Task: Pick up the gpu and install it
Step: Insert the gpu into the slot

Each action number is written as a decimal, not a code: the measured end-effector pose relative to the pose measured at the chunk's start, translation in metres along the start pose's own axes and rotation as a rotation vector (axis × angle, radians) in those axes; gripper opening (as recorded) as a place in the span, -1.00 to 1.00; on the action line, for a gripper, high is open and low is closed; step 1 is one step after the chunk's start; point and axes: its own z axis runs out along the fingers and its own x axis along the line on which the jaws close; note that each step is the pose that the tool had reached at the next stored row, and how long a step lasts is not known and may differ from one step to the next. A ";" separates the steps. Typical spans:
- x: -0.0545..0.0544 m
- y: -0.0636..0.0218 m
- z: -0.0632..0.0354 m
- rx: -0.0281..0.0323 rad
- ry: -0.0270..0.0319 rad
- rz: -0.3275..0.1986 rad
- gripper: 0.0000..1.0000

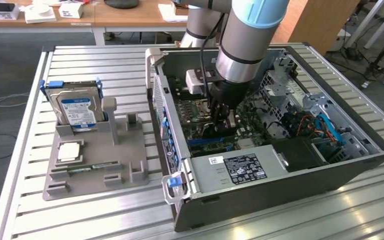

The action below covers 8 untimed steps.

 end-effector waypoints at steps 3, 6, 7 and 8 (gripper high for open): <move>0.000 0.0000 0.0001 0.0000 -0.0001 0.000 -0.46; 0.000 0.0000 0.0007 0.0000 -0.0003 0.000 -0.46; 0.000 0.0000 0.0007 -0.0001 -0.0003 0.000 -0.46; 0.000 0.0000 0.0007 0.0000 -0.0003 0.000 -0.46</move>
